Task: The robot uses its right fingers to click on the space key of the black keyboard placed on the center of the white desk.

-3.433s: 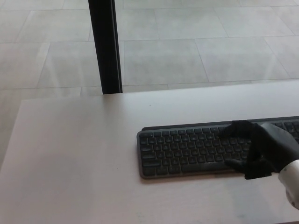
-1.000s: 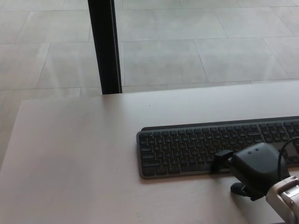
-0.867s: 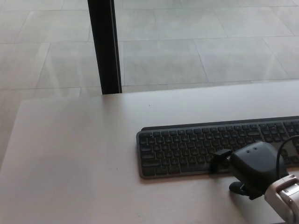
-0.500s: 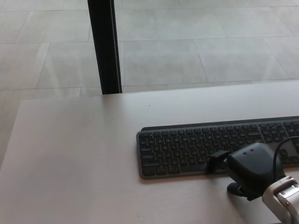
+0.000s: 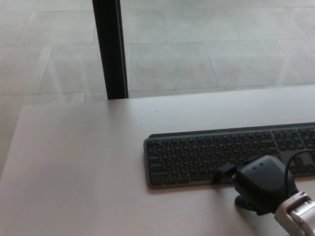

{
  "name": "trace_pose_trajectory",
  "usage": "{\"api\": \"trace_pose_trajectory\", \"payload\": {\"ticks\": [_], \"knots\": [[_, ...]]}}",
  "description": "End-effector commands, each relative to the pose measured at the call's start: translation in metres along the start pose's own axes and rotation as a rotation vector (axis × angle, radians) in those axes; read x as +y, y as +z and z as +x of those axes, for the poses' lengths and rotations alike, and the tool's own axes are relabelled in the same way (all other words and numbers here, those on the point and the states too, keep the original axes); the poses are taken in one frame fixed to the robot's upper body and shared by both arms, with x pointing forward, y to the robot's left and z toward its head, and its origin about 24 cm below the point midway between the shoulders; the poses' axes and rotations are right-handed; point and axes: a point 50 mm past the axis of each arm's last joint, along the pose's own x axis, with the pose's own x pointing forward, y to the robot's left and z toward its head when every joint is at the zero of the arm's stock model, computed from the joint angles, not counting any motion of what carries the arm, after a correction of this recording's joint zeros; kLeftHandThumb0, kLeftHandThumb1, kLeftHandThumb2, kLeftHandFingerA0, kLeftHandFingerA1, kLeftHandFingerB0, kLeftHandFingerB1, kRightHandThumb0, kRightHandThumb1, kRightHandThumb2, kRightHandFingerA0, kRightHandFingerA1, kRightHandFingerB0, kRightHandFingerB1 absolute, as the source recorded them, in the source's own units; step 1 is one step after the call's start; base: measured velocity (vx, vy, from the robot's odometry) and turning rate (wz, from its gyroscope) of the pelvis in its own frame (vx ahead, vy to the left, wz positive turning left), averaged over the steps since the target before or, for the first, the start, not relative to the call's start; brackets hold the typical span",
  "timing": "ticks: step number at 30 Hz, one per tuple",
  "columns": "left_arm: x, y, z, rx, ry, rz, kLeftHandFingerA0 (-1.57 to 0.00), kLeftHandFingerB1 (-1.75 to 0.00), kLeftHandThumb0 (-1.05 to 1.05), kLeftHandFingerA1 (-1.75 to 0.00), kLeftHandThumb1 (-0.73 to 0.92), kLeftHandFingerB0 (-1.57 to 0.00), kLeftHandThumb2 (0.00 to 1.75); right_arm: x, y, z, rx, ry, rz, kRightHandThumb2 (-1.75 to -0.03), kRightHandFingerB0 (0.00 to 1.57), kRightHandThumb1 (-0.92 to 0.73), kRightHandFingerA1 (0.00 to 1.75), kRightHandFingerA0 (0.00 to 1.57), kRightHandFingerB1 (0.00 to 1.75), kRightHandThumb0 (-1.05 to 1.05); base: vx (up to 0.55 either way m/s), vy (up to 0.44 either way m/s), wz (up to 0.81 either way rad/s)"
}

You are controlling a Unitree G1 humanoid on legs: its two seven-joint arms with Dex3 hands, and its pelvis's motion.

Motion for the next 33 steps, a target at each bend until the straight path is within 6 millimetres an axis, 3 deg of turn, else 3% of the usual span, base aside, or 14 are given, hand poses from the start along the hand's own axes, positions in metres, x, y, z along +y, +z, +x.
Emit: {"api": "trace_pose_trajectory", "payload": {"ticks": [1, 13, 16, 19, 21, 22, 24, 25, 26, 27, 28, 29, 30, 33], "knots": [[0.006, 0.008, 0.001, -0.025, 0.012, 0.006, -0.74, -0.53, -0.5, -0.68, 0.68, -0.57, 0.6, 0.019, 0.0, -0.008, 0.017, 0.122, -0.026, -0.62, 0.6, -0.58, 1.59, 0.74, 0.47, -0.31, 0.0, 0.0, 0.0], [0.007, 0.008, 0.001, -0.03, 0.003, -0.009, -0.72, -0.55, -0.49, -0.69, 0.68, -0.56, 0.6, 0.023, -0.004, -0.011, 0.042, 0.164, -0.031, -0.62, 0.58, -0.6, 1.55, 0.71, 0.45, -0.32, 0.0, 0.0, 0.0], [0.008, 0.008, 0.001, -0.028, 0.005, -0.003, -0.71, -0.54, -0.51, -0.67, 0.67, -0.54, 0.6, 0.017, -0.003, -0.01, 0.05, 0.151, 0.039, -0.6, 0.59, -0.6, 1.54, 0.68, 0.44, -0.3, 0.0, 0.0, 0.0], [0.008, 0.007, 0.001, -0.029, 0.01, 0.0, -0.72, -0.54, -0.51, -0.67, 0.67, -0.56, 0.6, -0.004, -0.008, -0.003, 0.109, 0.07, 0.236, -0.64, 0.61, -0.53, 1.54, 0.85, 0.47, -0.31, 0.0, 0.0, 0.0], [0.009, 0.007, 0.001, -0.03, 0.009, 0.002, -0.72, -0.54, -0.51, -0.67, 0.67, -0.56, 0.6, -0.007, -0.009, -0.003, 0.118, 0.059, 0.27, -0.64, 0.61, -0.53, 1.54, 0.85, 0.47, -0.31, 0.0, 0.0, 0.0], [0.009, 0.006, 0.001, -0.029, 0.009, -0.001, -0.72, -0.55, -0.51, -0.69, 0.68, -0.57, 0.6, -0.043, -0.022, 0.003, 0.201, -0.017, 0.531, -0.59, 0.63, -0.6, 1.43, 0.88, 0.43, -0.31, 0.0, 0.0, 0.0], [0.01, 0.006, 0.001, -0.028, 0.01, 0.0, -0.72, -0.55, -0.51, -0.69, 0.68, -0.57, 0.6, -0.043, -0.021, 0.003, 0.201, -0.012, 0.536, -0.59, 0.63, -0.6, 1.43, 0.88, 0.43, -0.31, 0.0, 0.0, 0.0], [0.01, 0.006, 0.001, -0.026, 0.01, -0.002, -0.72, -0.54, -0.51, -0.69, 0.68, -0.54, 0.61, -0.058, -0.029, 0.005, 0.212, -0.069, 0.625, -0.57, 0.64, -0.55, 1.32, 0.86, 0.46, -0.23, 0.0, 0.0, 0.0], [0.01, 0.006, 0.001, -0.026, 0.01, 0.001, -0.72, -0.54, -0.51, -0.68, 0.68, -0.55, 0.6, -0.084, -0.044, 0.005, 0.222, -0.166, 0.782, -0.58, 0.64, -0.55, 1.39, 0.8, 0.44, -0.24, 0.0, 0.0, 0.0], [0.011, 0.006, 0.001, -0.028, 0.01, 0.008, -0.72, -0.54, -0.51, -0.68, 0.68, -0.55, 0.6, -0.089, -0.048, 0.005, 0.23, -0.179, 0.814, -0.58, 0.64, -0.55, 1.39, 0.8, 0.44, -0.24, 0.0, 0.0, 0.0], [0.011, 0.006, 0.001, -0.027, 0.015, 0.001, -0.72, -0.54, -0.52, -0.7, 0.68, -0.56, 0.6, -0.113, -0.063, 0.002, 0.229, -0.251, 0.823, -0.59, 0.63, -0.53, 1.51, 0.77, 0.45, -0.26, 0.0, 0.0, 0.0], [0.011, 0.007, 0.001, -0.027, 0.016, -0.001, -0.72, -0.54, -0.52, -0.7, 0.68, -0.56, 0.6, -0.116, -0.064, 0.002, 0.228, -0.258, 0.826, -0.59, 0.63, -0.53, 1.51, 0.77, 0.45, -0.26, 0.0, 0.0, 0.0], [0.011, 0.007, 0.001, -0.025, 0.019, -0.008, -0.72, -0.55, -0.51, -0.7, 0.67, -0.55, 0.6, -0.136, -0.078, -0.005, 0.229, -0.326, 0.852, -0.59, 0.65, -0.54, 1.5, 0.78, 0.44, -0.29, 0.0, 0.0, 0.0], [0.014, 0.006, 0.001, -0.019, 0.019, -0.005, -0.72, -0.54, -0.51, -0.7, 0.67, -0.55, 0.6, -0.158, -0.098, -0.02, 0.245, -0.419, 0.875, -0.59, 0.64, -0.57, 1.4, 0.78, 0.42, -0.25, 0.0, 0.0, 0.0]]}}
